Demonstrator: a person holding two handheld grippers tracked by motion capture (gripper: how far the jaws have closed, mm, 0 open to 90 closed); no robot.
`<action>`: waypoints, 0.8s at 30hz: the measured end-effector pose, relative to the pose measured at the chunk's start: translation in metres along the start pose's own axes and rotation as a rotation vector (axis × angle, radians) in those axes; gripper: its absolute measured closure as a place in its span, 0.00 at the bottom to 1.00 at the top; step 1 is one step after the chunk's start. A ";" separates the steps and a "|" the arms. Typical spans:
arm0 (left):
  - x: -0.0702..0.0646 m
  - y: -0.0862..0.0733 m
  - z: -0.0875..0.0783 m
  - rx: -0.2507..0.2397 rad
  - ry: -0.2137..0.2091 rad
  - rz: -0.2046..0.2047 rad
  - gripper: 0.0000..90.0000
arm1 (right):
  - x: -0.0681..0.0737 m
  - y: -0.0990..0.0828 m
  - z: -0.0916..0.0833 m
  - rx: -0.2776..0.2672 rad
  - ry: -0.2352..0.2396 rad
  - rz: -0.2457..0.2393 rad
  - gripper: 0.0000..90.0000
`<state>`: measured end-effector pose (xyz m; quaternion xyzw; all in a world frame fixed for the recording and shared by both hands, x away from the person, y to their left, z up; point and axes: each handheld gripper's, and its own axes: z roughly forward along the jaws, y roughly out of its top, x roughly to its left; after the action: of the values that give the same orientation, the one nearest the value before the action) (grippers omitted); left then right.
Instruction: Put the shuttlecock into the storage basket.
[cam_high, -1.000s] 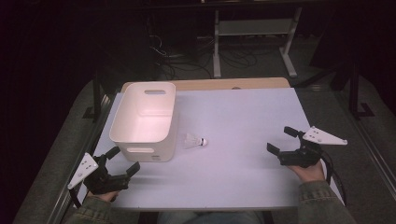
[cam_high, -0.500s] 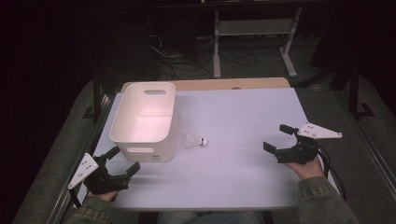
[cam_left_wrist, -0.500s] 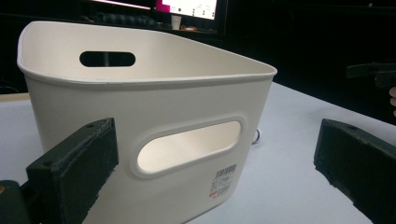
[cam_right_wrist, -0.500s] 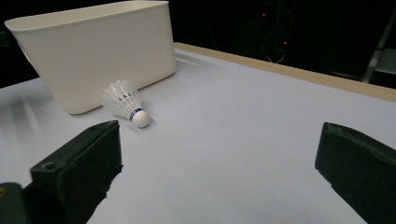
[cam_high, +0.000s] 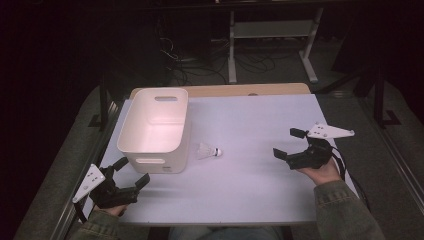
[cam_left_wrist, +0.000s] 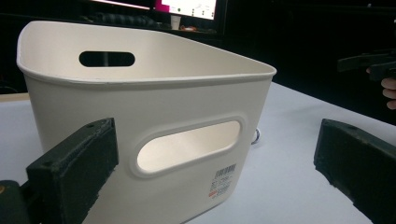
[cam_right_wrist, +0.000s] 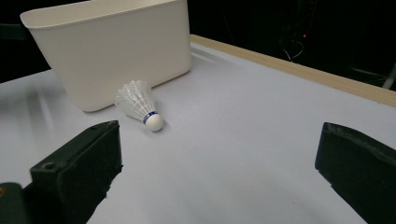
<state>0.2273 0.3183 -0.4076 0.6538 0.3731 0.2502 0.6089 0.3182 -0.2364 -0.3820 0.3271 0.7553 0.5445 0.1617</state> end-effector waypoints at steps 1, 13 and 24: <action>0.000 0.000 0.000 0.001 0.000 0.002 0.00 | 0.000 0.001 0.001 0.004 0.005 0.003 0.00; -0.001 0.000 0.000 0.001 -0.007 0.003 0.00 | -0.004 0.013 0.014 0.028 0.028 -0.008 0.00; 0.000 0.000 -0.001 0.000 -0.007 0.003 0.00 | -0.004 0.029 0.030 0.054 0.060 -0.021 0.00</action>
<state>0.2267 0.3183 -0.4070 0.6554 0.3701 0.2490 0.6095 0.3487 -0.2123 -0.3660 0.3070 0.7775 0.5318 0.1359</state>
